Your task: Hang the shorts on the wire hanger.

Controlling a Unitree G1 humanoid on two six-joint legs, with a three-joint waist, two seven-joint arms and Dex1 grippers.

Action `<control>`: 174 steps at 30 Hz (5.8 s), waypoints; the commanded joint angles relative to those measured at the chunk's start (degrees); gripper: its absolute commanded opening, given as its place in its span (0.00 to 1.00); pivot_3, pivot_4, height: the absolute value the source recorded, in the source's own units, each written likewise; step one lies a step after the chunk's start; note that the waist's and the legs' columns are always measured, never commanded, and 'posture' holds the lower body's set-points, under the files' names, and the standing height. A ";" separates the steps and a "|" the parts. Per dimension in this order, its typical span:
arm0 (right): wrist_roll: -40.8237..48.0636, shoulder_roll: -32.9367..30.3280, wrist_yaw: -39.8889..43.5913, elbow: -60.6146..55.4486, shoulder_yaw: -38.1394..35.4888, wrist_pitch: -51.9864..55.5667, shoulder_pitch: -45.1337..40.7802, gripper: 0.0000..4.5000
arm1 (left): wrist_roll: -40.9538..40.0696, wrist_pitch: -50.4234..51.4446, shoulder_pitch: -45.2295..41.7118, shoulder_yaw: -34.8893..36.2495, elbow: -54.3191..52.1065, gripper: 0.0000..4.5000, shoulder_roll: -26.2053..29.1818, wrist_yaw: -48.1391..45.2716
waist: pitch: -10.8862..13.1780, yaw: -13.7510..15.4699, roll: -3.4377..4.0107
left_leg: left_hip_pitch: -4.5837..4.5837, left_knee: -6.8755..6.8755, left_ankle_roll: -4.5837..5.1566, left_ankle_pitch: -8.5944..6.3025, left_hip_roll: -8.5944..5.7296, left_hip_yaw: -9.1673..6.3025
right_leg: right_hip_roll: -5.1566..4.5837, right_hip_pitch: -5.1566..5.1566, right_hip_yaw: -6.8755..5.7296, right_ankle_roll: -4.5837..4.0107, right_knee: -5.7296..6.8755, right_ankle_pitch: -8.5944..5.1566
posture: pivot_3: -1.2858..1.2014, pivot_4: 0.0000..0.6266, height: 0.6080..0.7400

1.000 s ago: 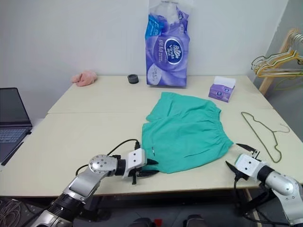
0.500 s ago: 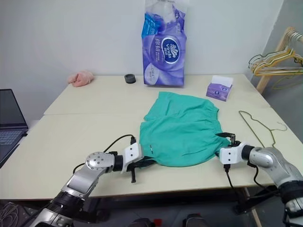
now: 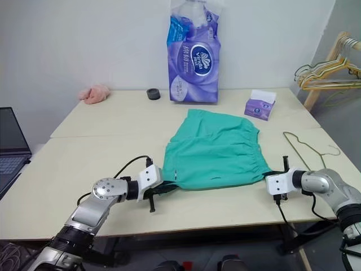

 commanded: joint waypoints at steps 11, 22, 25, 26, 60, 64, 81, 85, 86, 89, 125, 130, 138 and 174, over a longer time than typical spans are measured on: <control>11.39 -0.41 12.26 -14.31 -0.76 7.89 3.71 0.01 | -5.19 7.18 1.49 0.10 -6.55 0.00 10.70 -16.03 | 0.02 -0.29 0.00 | -0.02 0.01 0.00 0.00 0.01 -0.11 | 0.00 -0.01 -0.09 -0.02 0.05 -0.02 | 0.51 0.04 1.00; 23.66 -11.51 29.16 -36.59 -3.70 27.87 15.40 0.01 | -10.03 13.68 10.07 -3.04 -17.78 0.00 22.81 -28.91 | 0.38 -0.42 0.23 | -0.01 0.00 0.04 -0.03 0.06 -0.14 | -0.02 -0.04 -0.13 0.13 0.09 -0.30 | 0.50 0.05 1.00; 25.84 -13.72 30.70 -41.41 -4.71 32.54 18.10 0.01 | -10.86 14.35 11.19 -3.10 -19.34 0.00 23.28 -29.19 | 0.54 -0.12 0.18 | -0.01 0.01 0.05 -0.04 0.06 -0.14 | -0.03 -0.04 -0.14 0.15 0.10 -0.32 | 0.50 0.05 1.00; 26.59 -14.38 31.31 -43.06 -4.92 34.35 18.88 0.01 | -10.77 14.25 11.26 -3.19 -19.37 0.00 23.32 -29.18 | 0.57 0.03 0.15 | -0.01 0.02 0.05 -0.04 0.06 -0.13 | -0.03 -0.04 -0.15 0.15 0.10 -0.33 | 0.50 0.05 1.00; 47.95 -2.94 15.72 -47.62 -29.90 71.19 14.75 1.00 | -18.43 26.33 3.40 3.83 -21.98 1.00 8.62 -9.06 | 0.93 0.31 -0.11 | -0.06 0.11 0.04 -0.04 0.04 -0.21 | -0.02 0.00 -0.22 0.28 0.09 -0.27 | 0.49 0.05 1.00; 44.17 4.46 -1.13 -42.85 -34.62 77.83 14.61 1.00 | -15.90 23.77 -1.67 3.83 -21.46 1.00 4.85 -3.53 | 0.90 0.39 -0.15 | -0.10 0.09 0.02 -0.05 0.02 -0.24 | -0.04 0.00 -0.22 0.30 0.05 -0.26 | 0.50 0.06 1.00; 35.55 3.13 -15.98 -13.61 -37.77 80.88 6.36 1.00 | -11.17 20.00 -10.71 -3.46 -21.54 1.00 1.30 -4.37 | 0.90 -1.71 0.10 | -0.08 0.01 0.08 -0.08 0.00 0.19 | 0.27 -0.10 0.09 0.34 0.08 -0.26 | 0.48 0.08 1.00; 35.01 2.74 -13.48 -10.82 -35.14 81.75 5.53 1.00 | -11.33 20.37 -11.00 -3.69 -21.74 1.00 0.80 -4.31 | 0.90 -2.47 0.10 | -0.08 0.01 0.12 -0.11 0.02 0.18 | 0.29 -0.10 0.09 0.37 0.08 -0.28 | 0.48 0.08 1.00; 35.27 2.83 -12.81 -10.32 -34.68 82.97 5.30 1.00 | -11.35 20.37 -11.03 -3.74 -21.80 1.00 0.75 -4.30 | 0.90 -2.68 0.10 | -0.08 0.01 0.12 -0.11 0.02 0.17 | 0.29 -0.10 0.10 0.37 0.08 -0.29 | 0.48 0.09 1.00; 35.63 2.98 -11.32 -8.79 -33.65 86.08 4.56 0.96 | -11.37 20.37 -11.05 -3.84 -21.88 1.00 0.67 -4.35 | 0.91 -2.82 0.10 | -0.09 0.01 0.12 -0.11 0.01 0.18 | 0.28 -0.10 0.10 0.38 0.07 -0.29 | 0.48 0.09 1.00; 37.51 1.20 -9.33 -0.28 -38.54 86.73 2.50 0.84 | -11.95 20.75 -10.98 -4.23 -22.36 1.00 -0.47 -4.15 | 0.98 -2.73 0.04 | 0.00 0.02 0.19 -0.17 -0.05 -0.09 | 0.21 0.52 -0.07 0.70 -0.78 -0.10 | 0.48 0.10 1.00; 37.51 0.72 -10.47 1.77 -40.41 85.02 2.65 0.84 | -12.03 20.86 -10.71 -4.10 -22.65 1.00 -0.60 -4.01 | 1.02 -2.77 0.11 | 0.00 0.03 0.20 -0.17 -0.06 -0.03 | 0.20 0.52 -0.03 0.70 -0.79 -0.10 | 0.48 0.10 1.00; 34.12 0.57 -9.82 3.96 -35.56 81.31 2.71 0.84 | -11.84 20.77 -10.83 -4.35 -22.63 1.00 -0.79 -4.15 | 1.04 -2.86 0.09 | 0.01 0.03 0.22 -0.19 -0.05 0.02 | 0.21 0.52 0.01 0.72 -0.82 -0.09 | 0.48 0.11 1.00; 30.89 1.99 -6.94 -44.50 -27.68 76.05 14.27 0.01 | -14.91 23.59 -25.33 13.55 6.94 1.00 -1.48 4.83 | 1.92 -3.01 0.35 | -0.12 0.01 0.24 -0.21 -0.01 -0.04 | 0.17 0.31 -0.01 0.97 -0.84 0.04 | 0.48 0.10 1.00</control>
